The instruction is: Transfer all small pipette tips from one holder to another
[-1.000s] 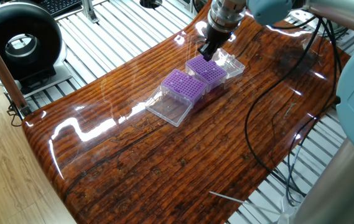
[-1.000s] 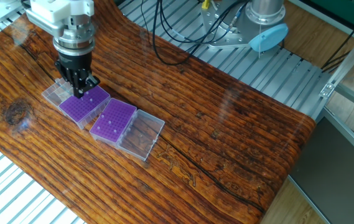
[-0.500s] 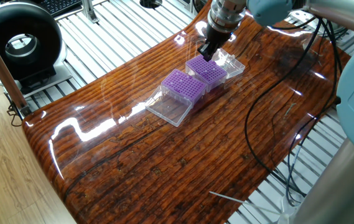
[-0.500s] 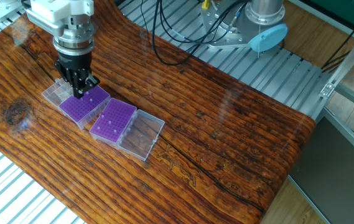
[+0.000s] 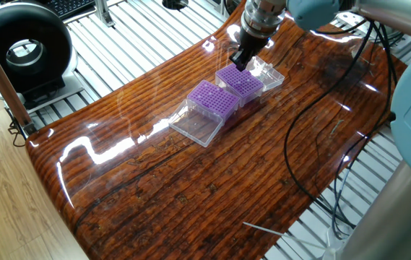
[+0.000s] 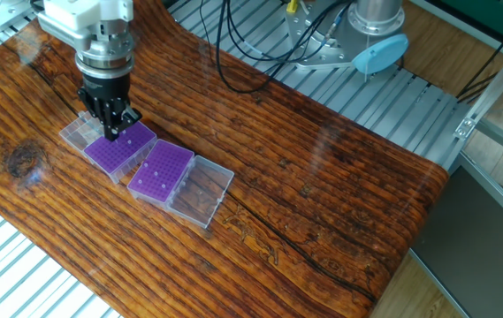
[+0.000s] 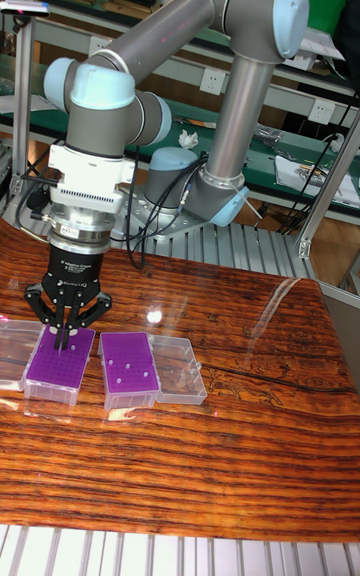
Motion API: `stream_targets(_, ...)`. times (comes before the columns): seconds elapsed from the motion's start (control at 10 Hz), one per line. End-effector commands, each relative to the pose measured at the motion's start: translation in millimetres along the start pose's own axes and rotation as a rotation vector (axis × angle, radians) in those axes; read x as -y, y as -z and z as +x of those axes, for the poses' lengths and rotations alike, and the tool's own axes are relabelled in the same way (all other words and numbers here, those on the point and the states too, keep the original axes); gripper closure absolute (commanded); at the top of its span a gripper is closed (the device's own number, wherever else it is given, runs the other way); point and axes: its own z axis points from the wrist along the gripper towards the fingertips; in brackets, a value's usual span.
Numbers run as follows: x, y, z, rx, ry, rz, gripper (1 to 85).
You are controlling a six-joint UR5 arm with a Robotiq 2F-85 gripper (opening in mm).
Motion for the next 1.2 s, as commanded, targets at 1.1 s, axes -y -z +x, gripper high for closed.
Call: stream_targets(1.1,4.7,-14.9,-4.2,0.044,0.025,-0.030,84.3)
